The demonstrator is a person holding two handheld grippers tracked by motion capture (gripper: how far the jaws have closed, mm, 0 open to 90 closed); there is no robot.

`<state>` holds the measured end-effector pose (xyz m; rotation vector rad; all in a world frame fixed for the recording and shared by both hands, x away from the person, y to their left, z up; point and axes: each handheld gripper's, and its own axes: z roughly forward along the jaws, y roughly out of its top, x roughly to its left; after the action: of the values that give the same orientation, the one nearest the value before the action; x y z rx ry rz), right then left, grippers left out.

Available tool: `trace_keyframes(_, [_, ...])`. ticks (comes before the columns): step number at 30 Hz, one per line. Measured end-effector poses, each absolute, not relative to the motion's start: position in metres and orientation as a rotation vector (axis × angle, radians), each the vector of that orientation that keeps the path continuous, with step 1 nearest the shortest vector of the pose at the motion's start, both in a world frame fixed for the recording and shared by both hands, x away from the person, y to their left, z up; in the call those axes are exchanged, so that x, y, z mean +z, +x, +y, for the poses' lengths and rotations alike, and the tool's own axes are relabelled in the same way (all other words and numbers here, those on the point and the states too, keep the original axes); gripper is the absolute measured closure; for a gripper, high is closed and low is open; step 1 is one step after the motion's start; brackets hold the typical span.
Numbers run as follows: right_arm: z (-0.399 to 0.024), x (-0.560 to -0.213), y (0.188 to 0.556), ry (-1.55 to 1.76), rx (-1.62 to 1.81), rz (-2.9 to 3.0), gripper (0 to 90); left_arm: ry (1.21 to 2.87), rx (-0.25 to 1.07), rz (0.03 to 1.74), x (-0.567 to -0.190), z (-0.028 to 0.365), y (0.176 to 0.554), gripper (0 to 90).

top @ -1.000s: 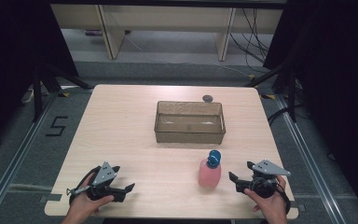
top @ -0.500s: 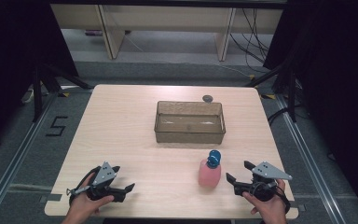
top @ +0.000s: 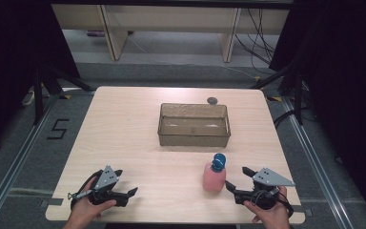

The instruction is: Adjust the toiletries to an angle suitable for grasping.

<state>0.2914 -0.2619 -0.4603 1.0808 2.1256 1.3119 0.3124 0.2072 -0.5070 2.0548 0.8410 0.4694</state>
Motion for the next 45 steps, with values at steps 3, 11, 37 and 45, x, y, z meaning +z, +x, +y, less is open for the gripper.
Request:
trace_keyframes(3, [-0.257, -0.458, 0.287, 1.072, 1.333, 2.15, 20.0, 2.056, 0.469, 0.837, -0.507, 0.207, 0.312, 14.9])
trace_keyframes(11, [-0.255, -0.453, 0.282, 1.039, 1.352, 2.163, 20.4, 2.073, 0.476, 0.832, -0.506, 0.208, 0.313, 14.8])
trace_keyframes(37, [-0.238, -0.436, 0.283, 0.958, 1.4, 2.15, 20.5, 2.096, 0.485, 0.821, -0.505, 0.209, 0.315, 14.8])
trace_keyframes(45, [-0.232, -0.438, 0.297, 0.949, 1.366, 2.155, 20.5, 2.076, 0.48, 0.844, -0.507, 0.206, 0.315, 14.9])
